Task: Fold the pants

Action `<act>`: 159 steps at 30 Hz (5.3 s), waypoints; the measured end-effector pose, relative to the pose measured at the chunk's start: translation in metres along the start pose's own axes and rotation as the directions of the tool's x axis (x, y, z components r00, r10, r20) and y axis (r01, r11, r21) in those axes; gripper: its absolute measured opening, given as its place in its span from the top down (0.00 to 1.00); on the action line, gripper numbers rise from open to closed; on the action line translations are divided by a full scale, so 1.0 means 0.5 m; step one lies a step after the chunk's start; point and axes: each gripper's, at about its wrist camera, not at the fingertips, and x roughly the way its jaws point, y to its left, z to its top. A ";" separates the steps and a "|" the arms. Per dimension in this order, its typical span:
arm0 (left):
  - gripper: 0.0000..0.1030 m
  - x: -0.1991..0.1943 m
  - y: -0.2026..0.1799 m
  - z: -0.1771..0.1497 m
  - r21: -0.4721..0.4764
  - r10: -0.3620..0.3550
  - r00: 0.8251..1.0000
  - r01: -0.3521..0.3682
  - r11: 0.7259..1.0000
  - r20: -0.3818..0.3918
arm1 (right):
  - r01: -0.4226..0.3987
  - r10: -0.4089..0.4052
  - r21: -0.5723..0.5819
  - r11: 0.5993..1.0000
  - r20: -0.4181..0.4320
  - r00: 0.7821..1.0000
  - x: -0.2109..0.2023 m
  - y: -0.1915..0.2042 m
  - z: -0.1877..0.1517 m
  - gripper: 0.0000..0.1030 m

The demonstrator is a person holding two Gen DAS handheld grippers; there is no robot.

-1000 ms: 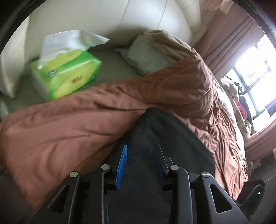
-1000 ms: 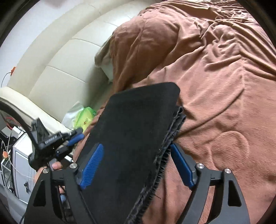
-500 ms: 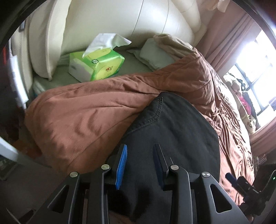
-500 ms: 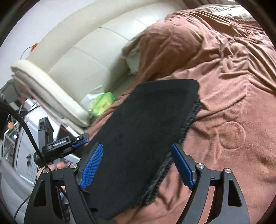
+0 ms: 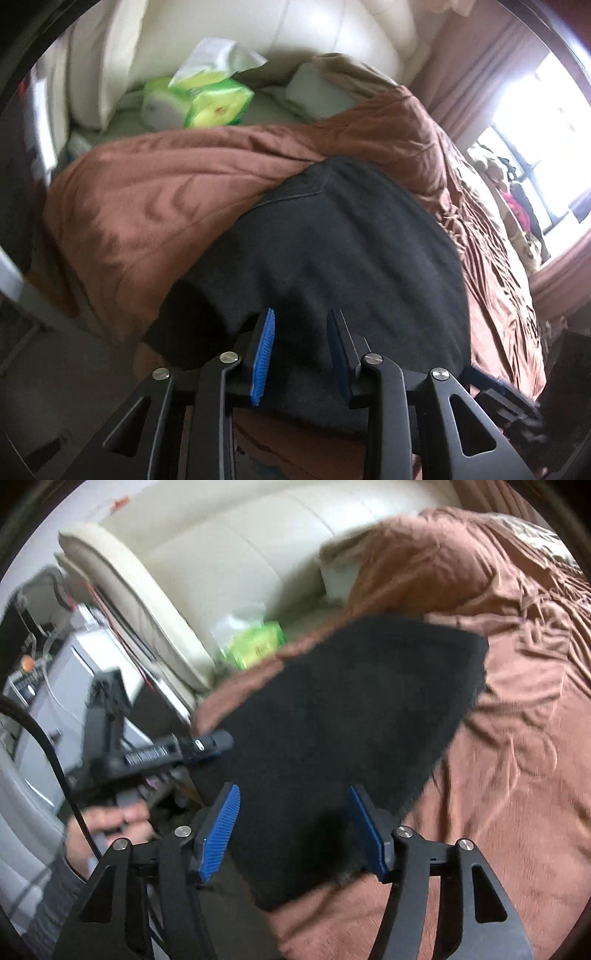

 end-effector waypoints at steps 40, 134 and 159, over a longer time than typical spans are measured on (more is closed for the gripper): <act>0.12 -0.236 -0.289 -0.163 0.214 0.082 0.978 -0.123 0.969 0.190 | 0.215 -0.202 -0.069 0.974 0.162 0.966 -0.411 0.011 -0.126 0.10; 0.01 -0.658 -0.678 -0.863 0.558 -0.255 0.919 0.047 0.828 0.301 | 0.587 -0.571 0.128 0.800 0.464 0.677 -1.130 0.256 -0.837 0.00; 0.01 -0.678 -0.672 -0.868 0.564 -0.252 0.915 0.035 0.825 0.313 | 0.570 -0.556 0.134 0.811 0.479 0.679 -1.128 0.261 -0.853 0.00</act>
